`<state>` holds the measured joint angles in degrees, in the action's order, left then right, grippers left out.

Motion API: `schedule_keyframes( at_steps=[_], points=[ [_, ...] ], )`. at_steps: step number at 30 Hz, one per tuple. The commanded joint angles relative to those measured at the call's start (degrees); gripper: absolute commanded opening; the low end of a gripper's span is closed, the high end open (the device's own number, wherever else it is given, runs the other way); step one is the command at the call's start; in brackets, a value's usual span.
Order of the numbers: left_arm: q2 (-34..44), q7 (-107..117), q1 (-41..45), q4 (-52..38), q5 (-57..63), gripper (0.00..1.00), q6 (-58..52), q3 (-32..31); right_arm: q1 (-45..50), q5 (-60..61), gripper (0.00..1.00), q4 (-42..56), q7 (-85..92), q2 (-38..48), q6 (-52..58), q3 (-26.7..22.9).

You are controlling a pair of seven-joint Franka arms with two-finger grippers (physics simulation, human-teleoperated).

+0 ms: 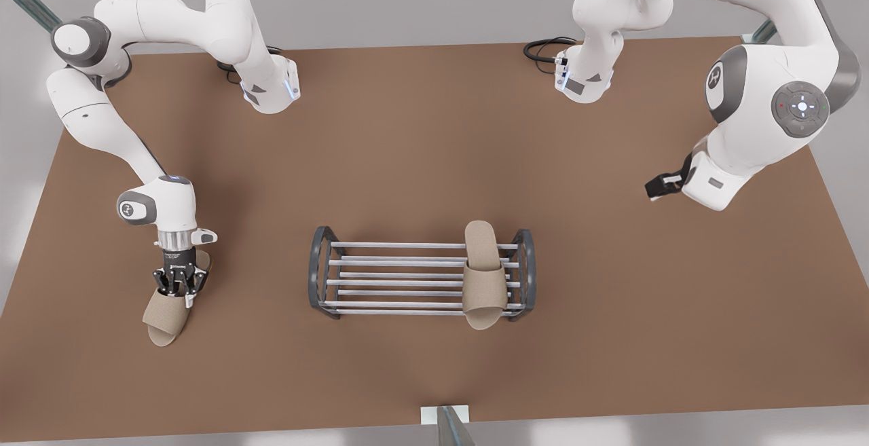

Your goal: Place the right shoe on the shoe rack with the right arm, and place the left shoe on the shoe rack with the left arm

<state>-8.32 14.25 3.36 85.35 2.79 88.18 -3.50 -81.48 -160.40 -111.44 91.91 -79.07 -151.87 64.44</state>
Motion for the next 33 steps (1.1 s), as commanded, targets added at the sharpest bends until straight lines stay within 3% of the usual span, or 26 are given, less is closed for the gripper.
schedule_keyframes(
  at_steps=[1,11,12,13,22,28,33],
  points=[
    [-0.03,-38.16,-0.02,-0.01,0.03,1.0,0.07,-0.01,0.0,0.0,0.45,0.0,0.11,0.06,0.0,0.07],
    [-0.21,-39.39,-0.2,-0.1,0.03,1.0,0.59,-0.01,-0.53,0.09,0.32,-0.44,2.13,0.76,-0.18,1.91],
    [-0.21,-39.39,-0.2,-0.1,0.03,1.0,0.59,-0.01,-0.7,0.09,0.23,-0.53,2.3,0.85,-0.18,2.18],
    [-0.21,-39.39,-0.2,-0.1,0.03,1.0,0.59,-0.01,-0.7,0.09,0.21,-0.53,2.3,0.85,-0.18,2.27],
    [-0.21,-39.39,-0.2,-0.1,0.11,1.0,1.12,-0.01,-0.09,0.26,0.21,-1.67,3.01,4.19,-1.32,5.69],
    [-0.21,-39.39,-0.2,-0.01,0.11,1.0,1.12,-0.01,4.66,1.14,0.21,-0.88,2.39,13.15,-13.19,7.01],
    [-0.12,-39.39,-0.2,-0.1,0.11,1.0,1.03,-0.01,8.09,9.32,0.21,-0.97,1.95,24.05,-16.7,11.67]
  ],
)
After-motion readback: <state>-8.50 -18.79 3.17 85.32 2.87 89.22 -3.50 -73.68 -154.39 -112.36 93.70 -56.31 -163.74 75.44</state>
